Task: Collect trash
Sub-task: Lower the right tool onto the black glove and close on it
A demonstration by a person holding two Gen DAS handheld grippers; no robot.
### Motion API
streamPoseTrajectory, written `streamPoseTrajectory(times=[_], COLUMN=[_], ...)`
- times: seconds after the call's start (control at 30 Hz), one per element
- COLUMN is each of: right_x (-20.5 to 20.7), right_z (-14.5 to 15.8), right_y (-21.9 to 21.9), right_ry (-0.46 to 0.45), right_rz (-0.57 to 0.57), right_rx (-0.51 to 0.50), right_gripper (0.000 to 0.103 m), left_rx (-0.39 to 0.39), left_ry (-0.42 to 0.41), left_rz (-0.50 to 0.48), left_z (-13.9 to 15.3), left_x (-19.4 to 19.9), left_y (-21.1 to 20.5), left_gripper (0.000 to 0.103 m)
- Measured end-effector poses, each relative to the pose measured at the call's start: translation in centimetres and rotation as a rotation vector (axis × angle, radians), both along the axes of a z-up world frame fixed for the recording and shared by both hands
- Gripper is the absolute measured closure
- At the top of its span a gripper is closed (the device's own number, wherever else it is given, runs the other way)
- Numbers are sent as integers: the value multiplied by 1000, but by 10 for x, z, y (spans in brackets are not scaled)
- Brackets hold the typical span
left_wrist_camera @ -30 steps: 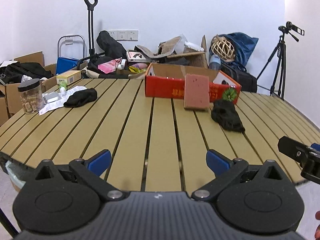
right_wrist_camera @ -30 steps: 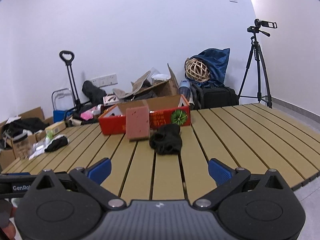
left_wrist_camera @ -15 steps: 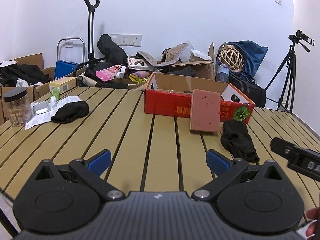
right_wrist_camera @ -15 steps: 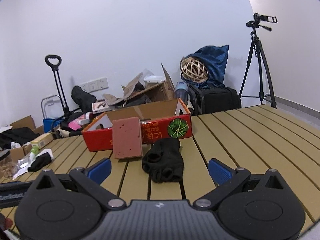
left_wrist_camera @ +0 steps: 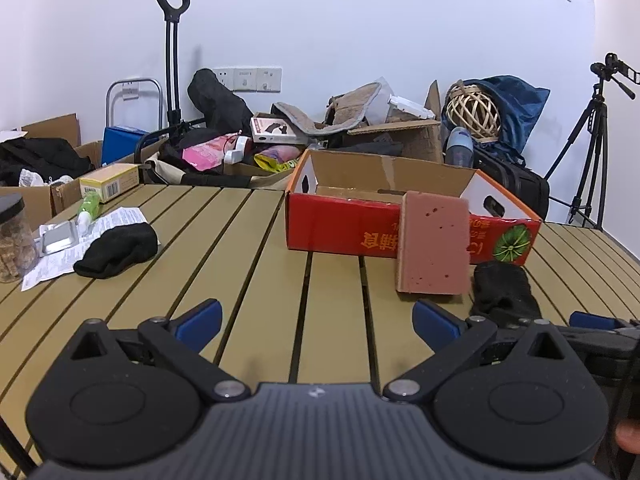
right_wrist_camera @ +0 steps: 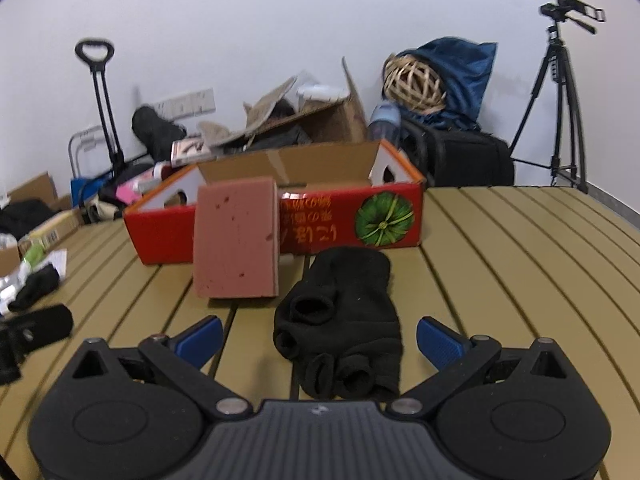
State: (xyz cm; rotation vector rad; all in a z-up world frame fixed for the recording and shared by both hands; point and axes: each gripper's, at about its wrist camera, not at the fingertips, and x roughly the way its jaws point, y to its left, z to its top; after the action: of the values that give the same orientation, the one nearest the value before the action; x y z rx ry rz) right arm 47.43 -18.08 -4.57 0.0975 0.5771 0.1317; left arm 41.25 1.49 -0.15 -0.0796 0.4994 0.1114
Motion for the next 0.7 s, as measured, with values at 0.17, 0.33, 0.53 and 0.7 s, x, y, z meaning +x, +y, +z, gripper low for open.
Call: streamPoseTrajectory(times=[0.17, 0.33, 0.53, 0.7], right_x=[21, 34, 38, 37], right_z=[-13, -18, -20, -19], right_y=[0, -2, 2, 3], right_ry=[60, 107, 123, 117], right_rz=[20, -12, -33, -21], right_rx=[27, 38, -1, -5], right_gripper=[0, 0, 0, 5], left_rx=[-9, -8, 1, 6], left_ry=[34, 46, 39, 38], left_rz=[-11, -26, -43, -45], left_z=[-12, -19, -19, -19], left_x=[14, 20, 18, 17], left_y=[0, -3, -8, -7], left_gripper=[0, 0, 0, 0])
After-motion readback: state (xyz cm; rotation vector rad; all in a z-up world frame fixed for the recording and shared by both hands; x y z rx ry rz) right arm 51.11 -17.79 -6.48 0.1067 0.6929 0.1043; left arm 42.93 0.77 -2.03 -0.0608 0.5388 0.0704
